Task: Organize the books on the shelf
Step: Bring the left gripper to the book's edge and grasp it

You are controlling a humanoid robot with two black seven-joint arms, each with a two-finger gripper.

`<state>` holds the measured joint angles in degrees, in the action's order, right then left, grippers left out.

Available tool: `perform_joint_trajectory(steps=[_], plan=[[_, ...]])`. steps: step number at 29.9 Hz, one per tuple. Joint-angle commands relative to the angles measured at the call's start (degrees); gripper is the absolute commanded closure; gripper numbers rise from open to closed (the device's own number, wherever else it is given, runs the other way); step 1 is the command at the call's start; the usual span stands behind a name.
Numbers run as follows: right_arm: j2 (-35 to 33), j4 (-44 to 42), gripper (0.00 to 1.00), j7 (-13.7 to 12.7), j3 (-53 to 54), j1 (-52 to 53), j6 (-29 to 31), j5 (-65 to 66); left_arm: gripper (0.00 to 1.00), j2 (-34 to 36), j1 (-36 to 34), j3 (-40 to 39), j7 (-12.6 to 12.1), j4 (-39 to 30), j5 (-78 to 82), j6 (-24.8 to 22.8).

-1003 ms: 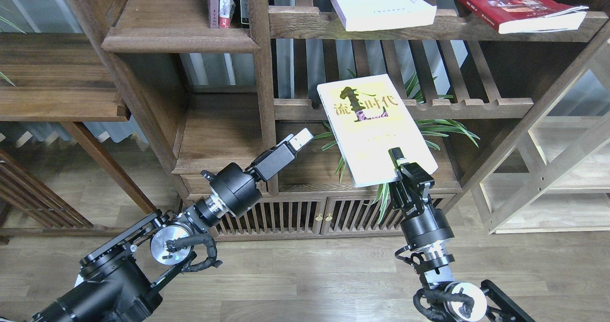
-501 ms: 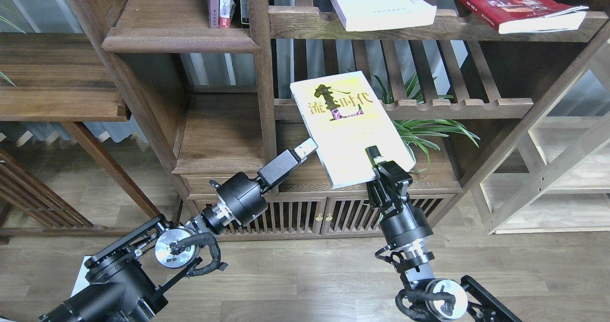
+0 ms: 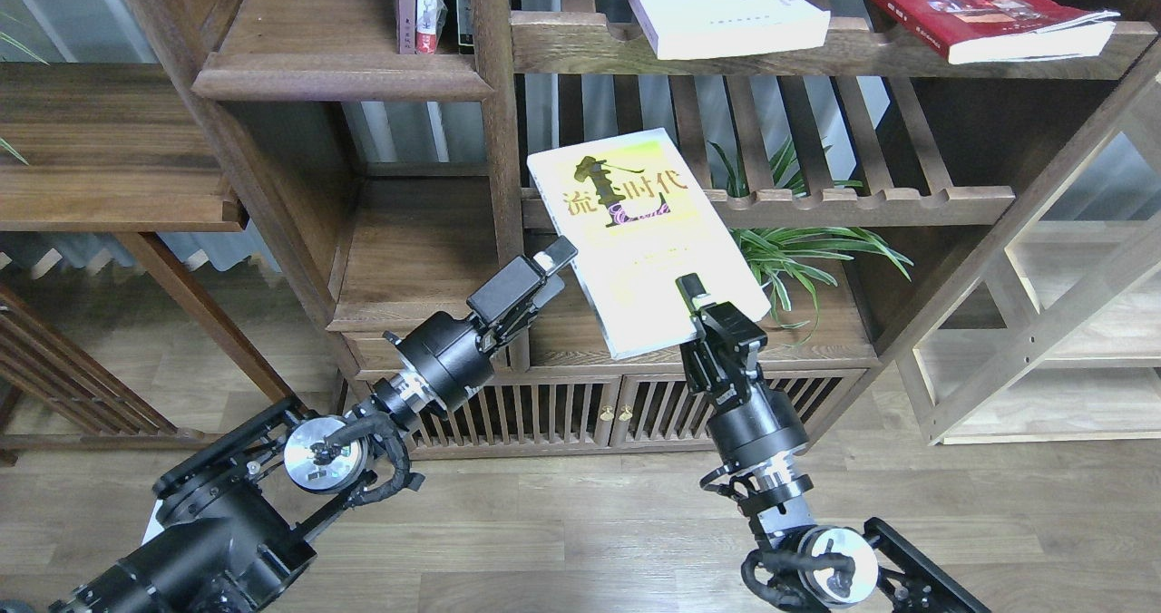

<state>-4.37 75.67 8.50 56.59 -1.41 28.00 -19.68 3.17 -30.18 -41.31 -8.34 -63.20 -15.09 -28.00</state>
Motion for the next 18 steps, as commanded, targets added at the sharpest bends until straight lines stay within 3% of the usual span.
perform_joint_trajectory(steps=[1, 4, 18], plan=[[0.1, 0.0, 0.96, -0.3, -0.9, -0.1, 0.0, 0.0, 0.03, 0.1, -0.1, -1.0, -4.8, 0.2, -2.2, 0.0], [0.7, 0.0, 0.96, -0.6, -1.3, 0.0, 0.0, 0.0, 0.04, -0.1, -0.1, -1.2, -6.5, 0.8, -4.3, 0.0], [0.9, -0.1, 0.96, -1.2, -1.7, 0.0, 0.0, 0.0, 0.05, -0.7, -3.1, -2.0, -6.0, 5.9, -4.5, 0.0]])
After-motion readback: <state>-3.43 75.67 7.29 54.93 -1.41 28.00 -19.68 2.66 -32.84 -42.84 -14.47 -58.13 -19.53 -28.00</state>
